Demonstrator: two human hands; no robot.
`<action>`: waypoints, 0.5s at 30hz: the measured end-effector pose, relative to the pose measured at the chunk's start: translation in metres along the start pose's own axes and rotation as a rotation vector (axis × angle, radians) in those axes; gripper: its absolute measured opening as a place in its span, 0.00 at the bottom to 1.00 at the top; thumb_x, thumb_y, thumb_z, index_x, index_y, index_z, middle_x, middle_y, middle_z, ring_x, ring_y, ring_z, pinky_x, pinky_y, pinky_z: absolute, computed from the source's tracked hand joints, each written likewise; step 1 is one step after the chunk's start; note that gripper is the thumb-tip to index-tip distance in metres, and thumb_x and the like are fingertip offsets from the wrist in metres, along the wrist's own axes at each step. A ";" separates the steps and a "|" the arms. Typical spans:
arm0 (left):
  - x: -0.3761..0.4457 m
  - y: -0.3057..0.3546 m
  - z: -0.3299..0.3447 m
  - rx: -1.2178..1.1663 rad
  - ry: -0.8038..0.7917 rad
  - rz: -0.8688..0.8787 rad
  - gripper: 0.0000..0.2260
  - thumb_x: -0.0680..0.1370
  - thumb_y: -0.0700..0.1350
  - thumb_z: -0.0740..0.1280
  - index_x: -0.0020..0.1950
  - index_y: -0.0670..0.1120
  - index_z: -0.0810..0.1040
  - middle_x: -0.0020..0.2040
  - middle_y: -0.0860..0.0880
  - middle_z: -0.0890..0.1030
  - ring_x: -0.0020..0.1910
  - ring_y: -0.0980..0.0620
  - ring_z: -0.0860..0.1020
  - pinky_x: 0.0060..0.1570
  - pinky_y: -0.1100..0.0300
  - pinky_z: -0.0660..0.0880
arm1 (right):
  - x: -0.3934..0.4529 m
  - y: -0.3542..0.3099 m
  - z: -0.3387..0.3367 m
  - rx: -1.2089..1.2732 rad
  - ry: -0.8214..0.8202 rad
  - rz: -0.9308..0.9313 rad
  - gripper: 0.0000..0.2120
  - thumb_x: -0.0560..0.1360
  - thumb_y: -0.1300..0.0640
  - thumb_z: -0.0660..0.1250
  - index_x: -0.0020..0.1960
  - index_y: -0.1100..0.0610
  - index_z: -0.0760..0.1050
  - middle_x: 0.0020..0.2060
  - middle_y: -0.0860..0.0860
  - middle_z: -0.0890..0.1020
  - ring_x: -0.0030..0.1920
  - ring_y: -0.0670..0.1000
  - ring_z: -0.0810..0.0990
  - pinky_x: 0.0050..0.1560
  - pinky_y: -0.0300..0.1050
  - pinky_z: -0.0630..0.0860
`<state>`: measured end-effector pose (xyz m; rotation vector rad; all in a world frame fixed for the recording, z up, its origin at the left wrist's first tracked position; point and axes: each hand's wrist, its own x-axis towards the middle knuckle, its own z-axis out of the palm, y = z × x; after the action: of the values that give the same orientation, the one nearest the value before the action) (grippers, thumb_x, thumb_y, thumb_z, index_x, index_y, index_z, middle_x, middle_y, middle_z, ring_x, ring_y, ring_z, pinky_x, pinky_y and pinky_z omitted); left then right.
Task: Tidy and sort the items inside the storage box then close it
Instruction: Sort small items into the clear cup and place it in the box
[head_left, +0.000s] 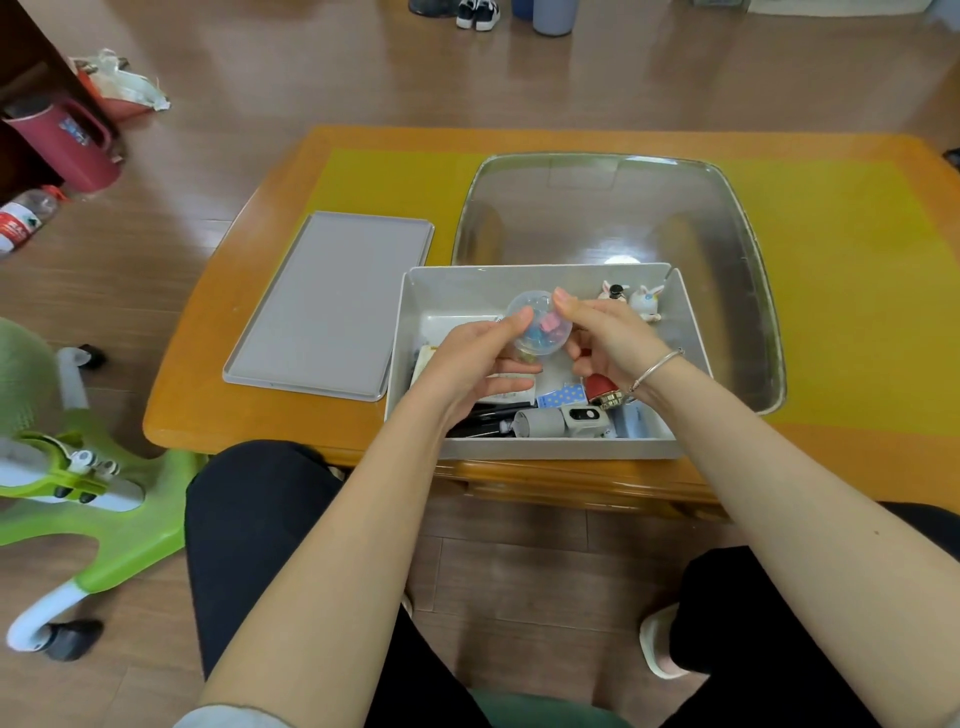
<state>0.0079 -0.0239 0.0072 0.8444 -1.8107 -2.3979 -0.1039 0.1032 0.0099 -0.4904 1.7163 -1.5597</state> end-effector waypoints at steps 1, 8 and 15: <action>0.000 0.000 0.000 -0.020 -0.006 -0.006 0.15 0.78 0.54 0.66 0.53 0.43 0.79 0.48 0.41 0.84 0.44 0.48 0.84 0.39 0.58 0.80 | 0.000 0.000 -0.001 0.005 0.011 0.007 0.17 0.77 0.47 0.63 0.38 0.59 0.77 0.27 0.51 0.69 0.28 0.48 0.64 0.27 0.40 0.59; 0.000 0.003 0.000 -0.020 0.017 0.077 0.13 0.79 0.53 0.65 0.50 0.43 0.81 0.41 0.47 0.84 0.40 0.53 0.81 0.36 0.62 0.78 | 0.000 -0.006 -0.005 -0.024 -0.022 0.000 0.18 0.77 0.45 0.63 0.46 0.60 0.79 0.38 0.54 0.79 0.36 0.48 0.75 0.26 0.40 0.73; -0.001 0.002 0.007 -0.067 0.034 0.096 0.13 0.80 0.49 0.64 0.46 0.40 0.80 0.40 0.42 0.83 0.37 0.51 0.82 0.39 0.61 0.80 | 0.001 -0.009 0.001 0.077 0.003 -0.075 0.17 0.80 0.53 0.59 0.41 0.64 0.77 0.36 0.58 0.78 0.33 0.50 0.78 0.30 0.39 0.77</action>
<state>0.0048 -0.0182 0.0109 0.7682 -1.7070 -2.3564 -0.1052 0.1001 0.0186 -0.5190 1.6504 -1.6741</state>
